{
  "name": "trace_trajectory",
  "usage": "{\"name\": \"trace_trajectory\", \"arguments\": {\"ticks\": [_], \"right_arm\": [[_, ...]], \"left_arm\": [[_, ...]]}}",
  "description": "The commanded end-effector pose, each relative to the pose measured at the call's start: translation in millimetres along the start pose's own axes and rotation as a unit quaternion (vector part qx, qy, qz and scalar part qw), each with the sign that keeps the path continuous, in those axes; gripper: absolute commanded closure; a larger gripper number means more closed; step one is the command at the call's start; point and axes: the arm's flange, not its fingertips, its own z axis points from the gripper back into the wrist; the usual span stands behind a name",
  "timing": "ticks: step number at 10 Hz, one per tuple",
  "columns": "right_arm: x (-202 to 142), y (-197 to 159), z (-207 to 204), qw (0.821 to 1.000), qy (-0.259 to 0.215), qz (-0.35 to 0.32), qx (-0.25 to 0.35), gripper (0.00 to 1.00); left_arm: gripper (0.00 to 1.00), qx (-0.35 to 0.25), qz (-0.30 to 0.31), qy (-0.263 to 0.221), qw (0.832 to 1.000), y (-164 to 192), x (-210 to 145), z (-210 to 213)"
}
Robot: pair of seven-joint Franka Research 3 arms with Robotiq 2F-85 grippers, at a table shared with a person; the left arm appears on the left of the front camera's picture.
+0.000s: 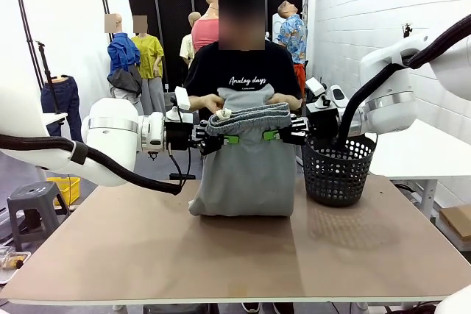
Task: Fold the training pants.
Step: Release the ends of the Training pants and then grab the overlapped ends.
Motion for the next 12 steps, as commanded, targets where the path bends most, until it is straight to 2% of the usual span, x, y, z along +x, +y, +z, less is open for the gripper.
{"name": "trace_trajectory", "arguments": {"ticks": [1, 12], "right_arm": [[0.4, -0.1, -0.3, 1.000, -0.002, 0.004, 0.000, 1.00], [0.4, -0.1, -0.3, 1.000, -0.002, 0.004, 0.000, 1.00]], "left_arm": [[1.00, 0.008, 0.003, -0.014, 1.000, -3.2, 2.5, 1.0], [1.00, 0.008, 0.003, -0.014, 1.000, -3.2, 2.5, 1.0]]}}
